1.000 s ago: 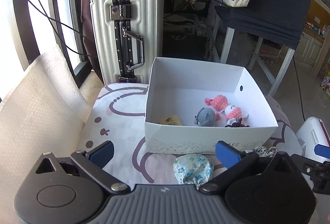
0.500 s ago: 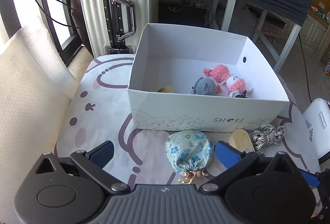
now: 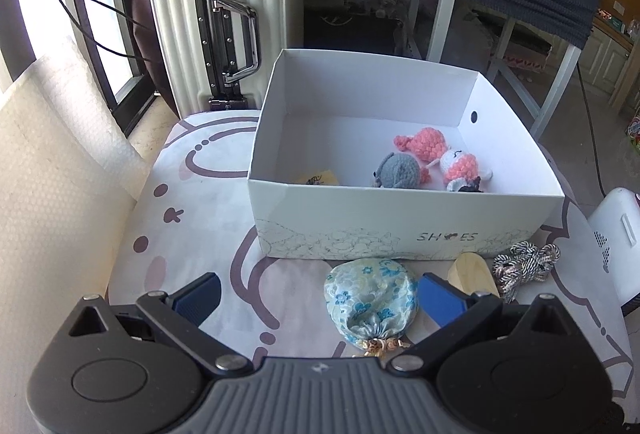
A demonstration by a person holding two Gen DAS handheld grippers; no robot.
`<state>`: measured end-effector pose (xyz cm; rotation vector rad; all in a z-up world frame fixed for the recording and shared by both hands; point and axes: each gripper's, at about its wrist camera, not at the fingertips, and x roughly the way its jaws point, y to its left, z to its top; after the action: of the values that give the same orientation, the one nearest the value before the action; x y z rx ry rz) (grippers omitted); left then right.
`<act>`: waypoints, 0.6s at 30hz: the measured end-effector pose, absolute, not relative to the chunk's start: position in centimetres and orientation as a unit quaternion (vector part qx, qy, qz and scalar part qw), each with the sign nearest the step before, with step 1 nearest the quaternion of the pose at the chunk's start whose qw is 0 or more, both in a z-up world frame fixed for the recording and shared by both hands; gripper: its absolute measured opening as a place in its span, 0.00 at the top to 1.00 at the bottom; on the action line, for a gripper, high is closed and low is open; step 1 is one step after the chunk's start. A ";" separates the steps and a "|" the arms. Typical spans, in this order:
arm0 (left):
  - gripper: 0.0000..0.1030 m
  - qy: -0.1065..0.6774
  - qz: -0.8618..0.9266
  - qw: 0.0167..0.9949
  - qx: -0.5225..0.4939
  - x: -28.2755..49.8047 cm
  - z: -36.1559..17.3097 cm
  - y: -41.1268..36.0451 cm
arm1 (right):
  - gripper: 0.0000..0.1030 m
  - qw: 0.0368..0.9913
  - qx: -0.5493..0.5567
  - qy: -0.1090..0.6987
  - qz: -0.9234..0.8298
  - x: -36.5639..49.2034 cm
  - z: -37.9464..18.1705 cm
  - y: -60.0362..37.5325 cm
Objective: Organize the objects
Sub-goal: 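Grasp the blue floral pouch with the left tool while the right tool grasps the white yarn ball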
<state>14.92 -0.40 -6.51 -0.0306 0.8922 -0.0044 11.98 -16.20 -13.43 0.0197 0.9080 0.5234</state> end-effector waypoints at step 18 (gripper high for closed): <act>0.00 0.476 -0.049 0.876 -0.062 18.4 -9.2 -1.3 | 0.41 0.823 0.091 0.515 0.221 13.4 -15.7 -15.6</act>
<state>18.42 -1.27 -9.21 -0.1290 0.9924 -0.1024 13.42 -15.62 -15.75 0.1931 1.0960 0.4694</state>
